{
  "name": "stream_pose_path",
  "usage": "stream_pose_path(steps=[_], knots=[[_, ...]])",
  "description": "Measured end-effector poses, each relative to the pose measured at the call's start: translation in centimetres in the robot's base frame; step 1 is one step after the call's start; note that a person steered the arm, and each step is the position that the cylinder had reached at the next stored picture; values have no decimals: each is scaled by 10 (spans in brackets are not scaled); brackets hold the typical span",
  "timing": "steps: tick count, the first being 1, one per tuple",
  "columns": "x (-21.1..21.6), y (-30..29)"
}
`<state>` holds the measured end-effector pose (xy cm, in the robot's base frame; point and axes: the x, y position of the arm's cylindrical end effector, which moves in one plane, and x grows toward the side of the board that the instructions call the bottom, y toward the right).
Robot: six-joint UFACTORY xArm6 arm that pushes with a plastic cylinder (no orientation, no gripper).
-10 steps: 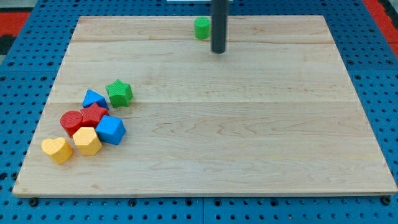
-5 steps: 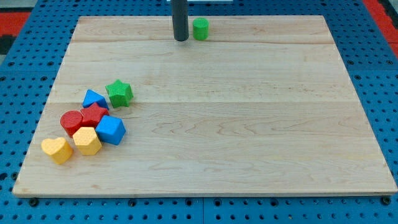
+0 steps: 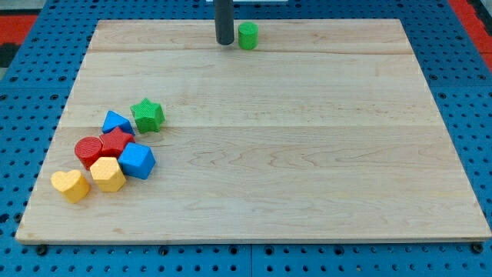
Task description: Push the green circle right a bit
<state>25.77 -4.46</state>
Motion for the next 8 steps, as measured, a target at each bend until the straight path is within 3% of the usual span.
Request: stream_pose_path(steps=[1, 2, 3, 4, 6, 7, 8], knots=[[19, -23], [-4, -91], [-46, -71], [-64, -10], [-38, 35], [-64, 48], [-36, 67]])
